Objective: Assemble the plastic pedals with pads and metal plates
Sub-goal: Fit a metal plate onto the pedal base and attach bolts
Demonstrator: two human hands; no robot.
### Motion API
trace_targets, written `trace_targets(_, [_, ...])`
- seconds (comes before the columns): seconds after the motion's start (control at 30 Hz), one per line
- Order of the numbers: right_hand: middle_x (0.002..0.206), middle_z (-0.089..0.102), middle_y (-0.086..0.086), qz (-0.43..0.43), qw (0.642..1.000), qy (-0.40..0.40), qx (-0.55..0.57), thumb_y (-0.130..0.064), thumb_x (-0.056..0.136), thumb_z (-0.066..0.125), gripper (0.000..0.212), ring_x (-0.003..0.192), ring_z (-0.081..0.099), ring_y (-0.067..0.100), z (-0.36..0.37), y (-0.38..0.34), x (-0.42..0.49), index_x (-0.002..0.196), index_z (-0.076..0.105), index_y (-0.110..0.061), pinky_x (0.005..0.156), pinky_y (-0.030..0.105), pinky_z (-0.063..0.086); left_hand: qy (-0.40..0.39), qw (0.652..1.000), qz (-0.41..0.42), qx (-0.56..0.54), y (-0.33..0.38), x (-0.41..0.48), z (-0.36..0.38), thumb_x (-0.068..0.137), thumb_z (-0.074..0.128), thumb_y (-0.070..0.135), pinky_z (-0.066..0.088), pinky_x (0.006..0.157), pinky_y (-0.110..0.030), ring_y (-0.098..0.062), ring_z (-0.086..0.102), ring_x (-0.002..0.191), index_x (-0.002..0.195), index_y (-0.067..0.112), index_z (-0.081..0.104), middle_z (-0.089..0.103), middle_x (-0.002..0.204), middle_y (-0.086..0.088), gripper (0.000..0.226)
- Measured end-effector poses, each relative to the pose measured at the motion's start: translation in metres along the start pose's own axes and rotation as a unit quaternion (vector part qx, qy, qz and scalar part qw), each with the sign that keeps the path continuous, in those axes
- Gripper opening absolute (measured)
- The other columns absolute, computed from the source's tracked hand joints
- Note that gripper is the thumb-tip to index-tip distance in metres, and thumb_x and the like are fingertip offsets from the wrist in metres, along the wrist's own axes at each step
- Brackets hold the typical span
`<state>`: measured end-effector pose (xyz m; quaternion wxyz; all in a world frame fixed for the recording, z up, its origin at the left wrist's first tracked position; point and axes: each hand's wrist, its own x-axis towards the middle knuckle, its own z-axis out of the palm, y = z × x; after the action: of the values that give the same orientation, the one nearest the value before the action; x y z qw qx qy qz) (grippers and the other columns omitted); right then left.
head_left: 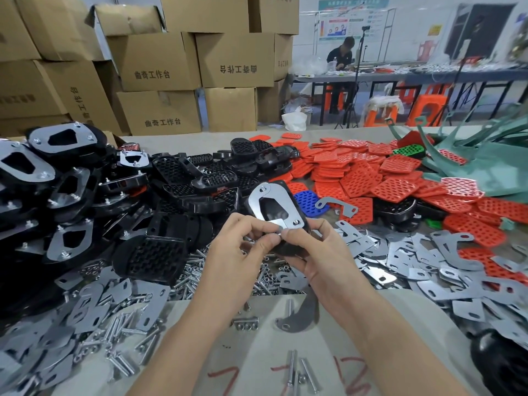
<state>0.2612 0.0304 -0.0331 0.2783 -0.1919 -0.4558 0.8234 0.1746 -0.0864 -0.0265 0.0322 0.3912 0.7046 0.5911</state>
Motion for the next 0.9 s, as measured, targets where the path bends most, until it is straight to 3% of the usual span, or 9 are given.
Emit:
trace_targets(0.1, [0.100,0.077,0.017,0.001,1.000,0.001,0.005,0.002,0.085,0.074,0.026,0.086,0.077,0.025,0.0008,0.0002,0.0005,0.100,0.057,-0.011,0.078,0.033,0.064,-0.005,1.000,0.009,-0.005,-0.0008,0.0007,-0.0004,0.090,0.072,0.013,0.048,0.077,-0.019,-0.003,0.062,0.090,0.089,0.035,0.074,0.060,0.094,0.016,0.022])
trace_targets(0.23, [0.102,0.077,0.017,0.002,1.000,-0.002,0.012,0.000,0.083,0.076,0.029,0.088,0.076,0.026,0.0017,0.0003,0.0014,0.102,0.057,-0.010,0.083,0.036,0.064,-0.004,0.999,-0.013,-0.035,-0.0017,0.0029,0.0002,0.087,0.074,0.011,0.052,0.082,-0.031,-0.006,0.061,0.090,0.088,0.034,0.072,0.064,0.095,0.010,0.023])
trace_targets(0.4, [0.105,0.077,0.018,-0.001,1.000,0.008,-0.001,0.000,0.085,0.075,0.028,0.090,0.076,0.027,0.0019,0.0020,0.0022,0.105,0.058,-0.009,0.091,0.042,0.061,0.004,0.997,-0.043,-0.058,-0.0034,0.0034,0.0013,0.086,0.077,0.014,0.047,0.073,-0.015,-0.001,0.060,0.084,0.087,0.033,0.072,0.064,0.093,0.006,0.020])
trace_targets(0.7, [0.103,0.077,0.017,-0.003,1.000,0.006,-0.001,0.000,0.086,0.074,0.026,0.091,0.077,0.027,0.0023,0.0028,0.0021,0.105,0.058,-0.008,0.091,0.042,0.062,-0.013,0.994,-0.061,-0.093,-0.0068,0.0044,-0.0003,0.087,0.077,0.017,0.045,0.065,-0.010,0.004,0.054,0.074,0.085,0.032,0.070,0.056,0.075,0.020,0.017])
trace_targets(0.8, [0.099,0.077,0.015,-0.002,1.000,0.005,0.004,0.001,0.086,0.074,0.025,0.088,0.077,0.026,0.0026,0.0017,0.0017,0.103,0.058,-0.008,0.084,0.038,0.064,-0.033,0.994,-0.058,-0.092,-0.0067,0.0040,-0.0011,0.089,0.074,0.018,0.049,0.069,-0.024,0.001,0.054,0.075,0.088,0.035,0.071,0.054,0.077,0.019,0.017])
trace_targets(0.9, [0.102,0.077,0.018,-0.002,1.000,0.001,0.019,0.002,0.086,0.073,0.027,0.089,0.076,0.027,0.0022,-0.0002,0.0010,0.105,0.057,-0.007,0.081,0.036,0.064,-0.048,0.994,-0.053,-0.084,-0.0047,0.0025,-0.0015,0.092,0.070,0.018,0.052,0.081,-0.042,-0.012,0.056,0.081,0.092,0.041,0.073,0.055,0.088,0.005,0.023])
